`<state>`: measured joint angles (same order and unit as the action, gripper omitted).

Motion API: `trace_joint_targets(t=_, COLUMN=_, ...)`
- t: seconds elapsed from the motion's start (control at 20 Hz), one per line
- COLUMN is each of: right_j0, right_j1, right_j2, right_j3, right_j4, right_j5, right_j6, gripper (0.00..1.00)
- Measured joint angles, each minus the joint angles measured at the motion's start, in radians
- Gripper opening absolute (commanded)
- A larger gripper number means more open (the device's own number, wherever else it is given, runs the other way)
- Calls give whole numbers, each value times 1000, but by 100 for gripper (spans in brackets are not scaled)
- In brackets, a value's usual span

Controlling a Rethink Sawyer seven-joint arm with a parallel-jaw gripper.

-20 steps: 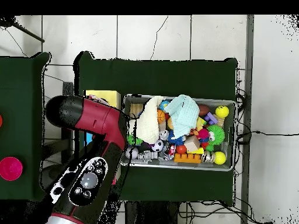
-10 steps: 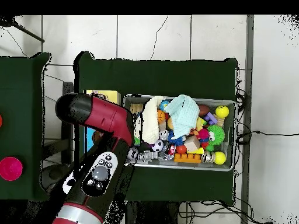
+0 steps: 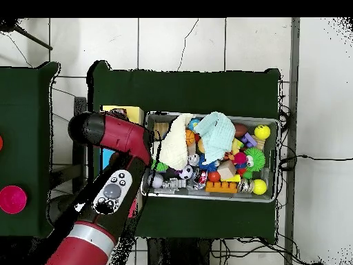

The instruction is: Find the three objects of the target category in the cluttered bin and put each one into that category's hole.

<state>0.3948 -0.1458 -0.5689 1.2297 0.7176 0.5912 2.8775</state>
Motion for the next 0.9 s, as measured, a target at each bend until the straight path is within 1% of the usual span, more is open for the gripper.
trace_joint_targets(t=0.1, right_j0=27, right_j1=24, right_j2=-43, right_j3=-15, right_j4=8, right_j5=-1, right_j6=0, gripper=0)
trace_joint_targets(t=0.5, right_j0=43, right_j1=36, right_j2=-66, right_j3=-14, right_j4=20, right_j5=-20, right_j6=-1, gripper=0)
trace_joint_targets(t=0.8, right_j0=88, right_j1=76, right_j2=-141, right_j3=-23, right_j4=51, right_j5=-33, right_j6=0, gripper=0)
trace_joint_targets(t=0.9, right_j0=89, right_j1=74, right_j2=-140, right_j3=-18, right_j4=50, right_j5=-44, right_j6=0, gripper=0)
